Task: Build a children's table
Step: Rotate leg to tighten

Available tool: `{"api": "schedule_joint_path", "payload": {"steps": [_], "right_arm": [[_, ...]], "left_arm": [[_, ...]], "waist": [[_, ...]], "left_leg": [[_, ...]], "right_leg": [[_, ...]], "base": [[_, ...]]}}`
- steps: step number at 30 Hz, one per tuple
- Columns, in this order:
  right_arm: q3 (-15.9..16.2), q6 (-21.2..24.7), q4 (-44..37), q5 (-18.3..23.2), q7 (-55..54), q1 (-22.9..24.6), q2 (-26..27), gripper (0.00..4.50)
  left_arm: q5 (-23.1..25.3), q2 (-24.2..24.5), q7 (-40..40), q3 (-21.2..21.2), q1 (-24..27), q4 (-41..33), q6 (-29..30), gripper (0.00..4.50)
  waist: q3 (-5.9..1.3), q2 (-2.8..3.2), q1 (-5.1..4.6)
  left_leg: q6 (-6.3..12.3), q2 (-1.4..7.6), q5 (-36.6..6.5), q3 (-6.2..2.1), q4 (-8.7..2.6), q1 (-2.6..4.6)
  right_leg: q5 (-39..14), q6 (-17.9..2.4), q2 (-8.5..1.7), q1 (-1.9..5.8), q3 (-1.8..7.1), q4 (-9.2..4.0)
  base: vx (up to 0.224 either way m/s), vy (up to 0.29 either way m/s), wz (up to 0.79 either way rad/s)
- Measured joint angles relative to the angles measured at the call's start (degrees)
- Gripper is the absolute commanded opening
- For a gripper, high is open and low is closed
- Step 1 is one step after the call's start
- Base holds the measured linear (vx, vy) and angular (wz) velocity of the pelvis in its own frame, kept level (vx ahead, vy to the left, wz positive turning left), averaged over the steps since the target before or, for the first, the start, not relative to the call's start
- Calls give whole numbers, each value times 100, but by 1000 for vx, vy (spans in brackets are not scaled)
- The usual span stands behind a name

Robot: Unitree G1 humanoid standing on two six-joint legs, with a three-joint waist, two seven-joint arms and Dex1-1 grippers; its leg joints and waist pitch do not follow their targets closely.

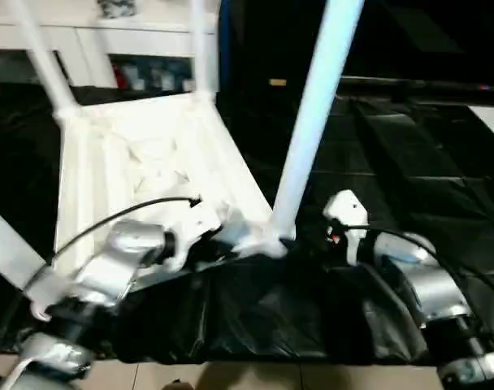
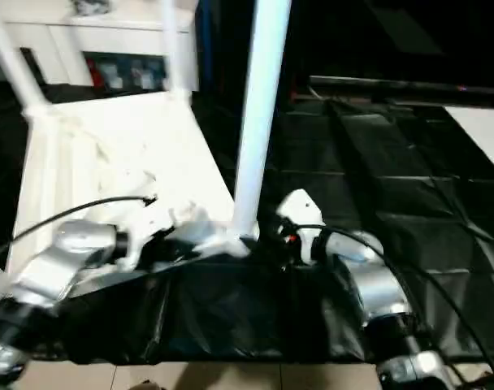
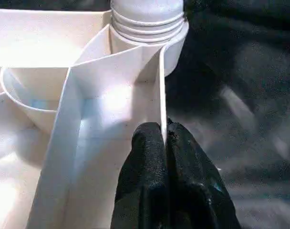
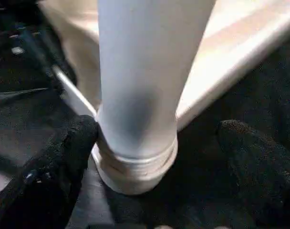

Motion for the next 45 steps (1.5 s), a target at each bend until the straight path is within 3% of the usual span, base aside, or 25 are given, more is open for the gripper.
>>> {"api": "schedule_joint_path", "payload": {"steps": [5, 9, 10, 12, 26, 32, 37, 45], "right_arm": [[316, -118, 170, 5, 641, -106, -137, 446], [440, -203, 402, -40, 777, -244, -44, 446], [454, -218, 459, -65, 798, -276, -25, 419], [501, -247, 589, -111, 840, -345, 25, 419], [569, -353, 739, -92, 1016, -449, 119, 293], [559, -313, 738, 30, 1089, -398, 169, 277], [241, -164, 599, 117, 613, -95, 445, 275], [-601, 187, 562, -15, -2179, 237, 1549, 274]], "left_arm": [[-43, 127, -283, -59, 2, 20, -234, 0], [-52, 159, -409, -59, -1, 29, -251, 0], [-53, 163, -429, -59, -2, 28, -250, 0], [-63, 188, -460, -58, -4, 28, -250, 0], [-86, 254, -621, -50, -20, 53, -251, 0], [-143, 314, -771, -34, -37, 115, -247, 0], [-110, 177, -525, -5, -45, 111, -134, 0], [472, -781, 1051, 46, -240, 228, 383, 0]], "waist": [[1, -38, 119], [7, -50, 135], [9, -57, 135], [10, -66, 132], [9, -91, 142], [9, -90, 152], [8, -85, 138], [-8, -60, 20]], "left_leg": [[3, 1, -1, 14, 13, -2], [3, 2, 0, 13, 12, -1], [2, 2, 0, 14, 12, 0], [2, 2, 0, 13, 12, 0], [2, 3, 0, 13, 16, 0], [2, 3, 0, 13, 21, -1], [2, 3, 0, 12, 23, 3], [-1, -2, 1, 11, 4, 14]], "right_leg": [[0, 0, -11, 1, 8, 1], [0, 0, -10, 1, 4, 11], [0, 0, -10, 1, 4, 13], [0, 0, -9, 1, 3, 15], [0, 0, -8, 1, 2, 20], [0, -1, -8, 1, 2, 23], [3, -5, -8, 4, 6, 27], [-3, 20, -7, 10, 12, 33]], "base": [[0, 0, 0], [0, 0, 0], [0, 0, 0], [0, 0, 0], [0, 0, 0], [0, 0, 0], [0, 0, 0], [0, 0, 0]]}}
